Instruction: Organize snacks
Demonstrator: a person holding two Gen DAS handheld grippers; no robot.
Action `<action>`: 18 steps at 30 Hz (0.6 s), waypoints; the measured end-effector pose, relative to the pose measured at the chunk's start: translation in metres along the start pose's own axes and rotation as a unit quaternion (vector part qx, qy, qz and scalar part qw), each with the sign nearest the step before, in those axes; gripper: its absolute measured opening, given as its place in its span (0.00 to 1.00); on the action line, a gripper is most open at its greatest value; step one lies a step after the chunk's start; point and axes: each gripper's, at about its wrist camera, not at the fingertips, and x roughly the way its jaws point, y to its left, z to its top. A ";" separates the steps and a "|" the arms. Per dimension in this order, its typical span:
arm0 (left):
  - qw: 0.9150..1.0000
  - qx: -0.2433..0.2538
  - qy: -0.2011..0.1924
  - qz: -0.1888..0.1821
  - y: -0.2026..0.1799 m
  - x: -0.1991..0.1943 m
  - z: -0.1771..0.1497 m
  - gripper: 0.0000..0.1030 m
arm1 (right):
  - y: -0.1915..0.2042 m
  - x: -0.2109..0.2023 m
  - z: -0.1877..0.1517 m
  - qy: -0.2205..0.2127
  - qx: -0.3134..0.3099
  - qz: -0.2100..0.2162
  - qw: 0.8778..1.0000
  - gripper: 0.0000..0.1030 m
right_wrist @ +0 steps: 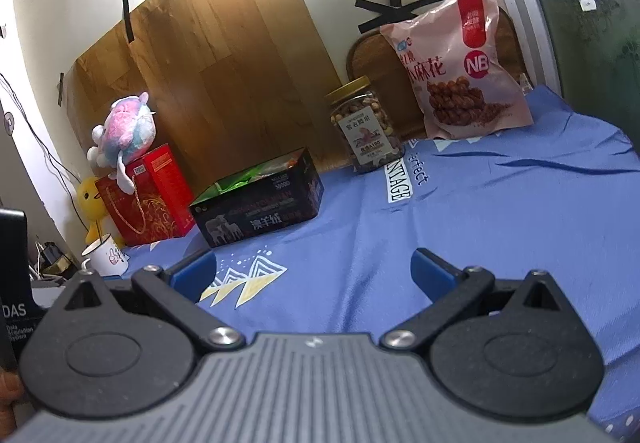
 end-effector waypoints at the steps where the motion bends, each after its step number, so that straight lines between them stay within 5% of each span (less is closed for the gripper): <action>1: 1.000 0.002 0.000 0.002 -0.001 0.001 0.000 1.00 | 0.000 0.000 0.000 0.000 0.000 0.001 1.000 1.00; 18: 1.000 0.011 0.003 0.025 -0.003 0.006 -0.002 1.00 | -0.002 0.001 -0.001 -0.001 0.007 0.009 1.000 1.00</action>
